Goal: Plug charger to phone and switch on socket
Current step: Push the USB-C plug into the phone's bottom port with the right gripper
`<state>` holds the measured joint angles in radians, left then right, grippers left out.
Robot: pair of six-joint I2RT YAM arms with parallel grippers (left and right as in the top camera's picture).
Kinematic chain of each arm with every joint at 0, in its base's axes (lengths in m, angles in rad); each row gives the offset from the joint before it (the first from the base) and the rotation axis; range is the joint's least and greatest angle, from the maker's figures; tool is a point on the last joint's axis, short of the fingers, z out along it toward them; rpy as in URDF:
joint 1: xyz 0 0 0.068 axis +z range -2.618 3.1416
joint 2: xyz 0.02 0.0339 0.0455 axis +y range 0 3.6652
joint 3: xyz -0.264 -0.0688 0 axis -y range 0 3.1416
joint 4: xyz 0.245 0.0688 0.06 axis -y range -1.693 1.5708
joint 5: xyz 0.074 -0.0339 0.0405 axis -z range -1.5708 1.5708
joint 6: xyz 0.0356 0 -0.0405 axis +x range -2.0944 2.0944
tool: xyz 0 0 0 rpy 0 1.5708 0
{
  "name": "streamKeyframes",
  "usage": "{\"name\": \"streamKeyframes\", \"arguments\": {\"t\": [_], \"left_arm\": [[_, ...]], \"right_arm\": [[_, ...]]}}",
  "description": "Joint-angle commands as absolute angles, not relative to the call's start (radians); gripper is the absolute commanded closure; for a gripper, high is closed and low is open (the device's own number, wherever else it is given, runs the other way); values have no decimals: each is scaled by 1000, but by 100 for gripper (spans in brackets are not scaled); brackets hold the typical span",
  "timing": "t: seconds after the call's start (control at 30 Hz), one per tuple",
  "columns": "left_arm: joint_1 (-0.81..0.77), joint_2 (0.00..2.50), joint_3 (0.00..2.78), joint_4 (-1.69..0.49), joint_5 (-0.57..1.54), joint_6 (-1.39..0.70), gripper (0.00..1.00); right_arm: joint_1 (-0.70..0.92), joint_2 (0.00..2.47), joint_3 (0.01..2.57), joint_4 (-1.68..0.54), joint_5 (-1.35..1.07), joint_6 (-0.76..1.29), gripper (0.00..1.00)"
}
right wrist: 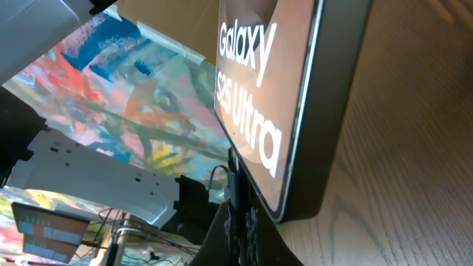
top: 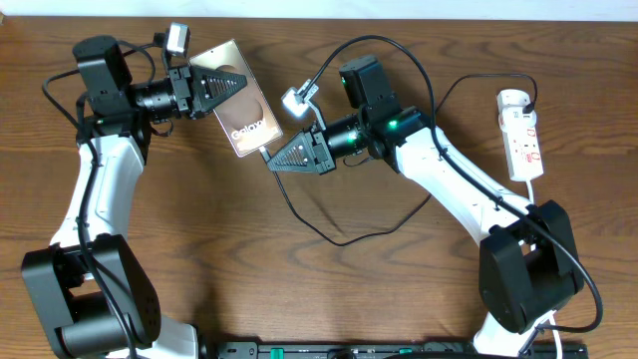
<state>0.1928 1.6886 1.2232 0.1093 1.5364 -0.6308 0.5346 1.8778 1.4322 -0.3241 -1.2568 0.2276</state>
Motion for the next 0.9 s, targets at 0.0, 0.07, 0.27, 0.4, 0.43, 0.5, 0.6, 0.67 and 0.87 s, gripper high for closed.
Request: {"name": "streamKeyframes", "arguments": {"t": [0.0, 0.07, 0.27, 0.4, 0.43, 0.5, 0.6, 0.67, 0.87], "left_arm": [[193, 1680, 1227, 113, 1571, -622, 93], [193, 1680, 1227, 113, 1571, -622, 93], [193, 1680, 1227, 113, 1571, -622, 93], [193, 1680, 1227, 113, 1571, -622, 93], [193, 1680, 1227, 113, 1571, -622, 93], [193, 1680, 1227, 113, 1571, -622, 92], [193, 1680, 1226, 113, 1571, -621, 93], [192, 1680, 1226, 113, 1571, -621, 93], [175, 1680, 1214, 113, 1571, -621, 93]], "right_arm": [[539, 1857, 1445, -326, -1262, 236, 99], [537, 1857, 1445, -325, -1261, 236, 99], [520, 1857, 1445, -310, -1244, 258, 99], [508, 1857, 1445, -295, -1243, 270, 99], [506, 1857, 1445, -295, -1243, 270, 99], [505, 1857, 1445, -295, -1243, 270, 99], [505, 1857, 1445, -290, -1243, 270, 99], [505, 1857, 1445, -280, -1243, 275, 99], [505, 1857, 1445, -223, -1244, 323, 99]]}}
